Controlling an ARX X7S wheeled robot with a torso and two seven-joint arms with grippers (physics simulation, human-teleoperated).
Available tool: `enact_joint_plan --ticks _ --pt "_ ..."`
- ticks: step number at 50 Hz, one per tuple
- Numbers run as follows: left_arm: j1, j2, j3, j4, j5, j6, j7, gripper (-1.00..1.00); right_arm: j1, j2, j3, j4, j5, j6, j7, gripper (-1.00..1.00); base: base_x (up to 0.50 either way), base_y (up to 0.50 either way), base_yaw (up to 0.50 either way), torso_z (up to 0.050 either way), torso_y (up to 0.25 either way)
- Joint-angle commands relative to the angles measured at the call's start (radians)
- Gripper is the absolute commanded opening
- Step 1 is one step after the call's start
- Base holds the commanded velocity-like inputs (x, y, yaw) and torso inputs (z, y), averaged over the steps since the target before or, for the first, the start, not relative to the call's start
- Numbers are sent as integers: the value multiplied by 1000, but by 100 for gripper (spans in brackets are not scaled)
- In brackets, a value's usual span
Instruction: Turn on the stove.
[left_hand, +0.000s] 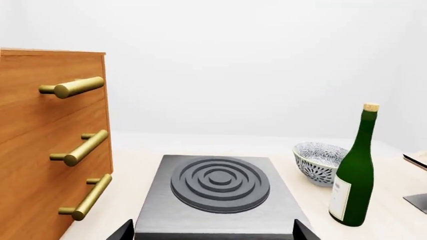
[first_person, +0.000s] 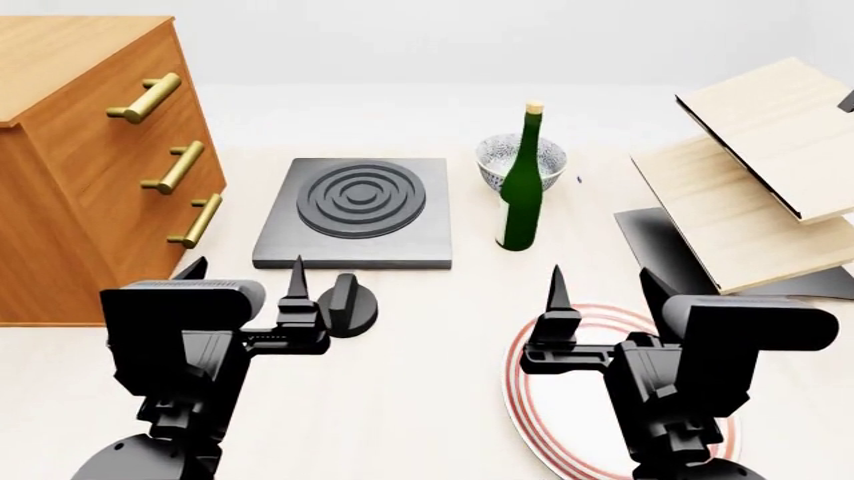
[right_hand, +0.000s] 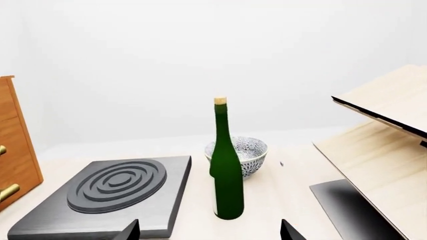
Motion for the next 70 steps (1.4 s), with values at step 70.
enact_joint_plan --ticks 70 --pt "-289 90 128 -1431 356 988 -48 100 -70 48 -32 64 57 -132 47 100 0 0 0 0 0"
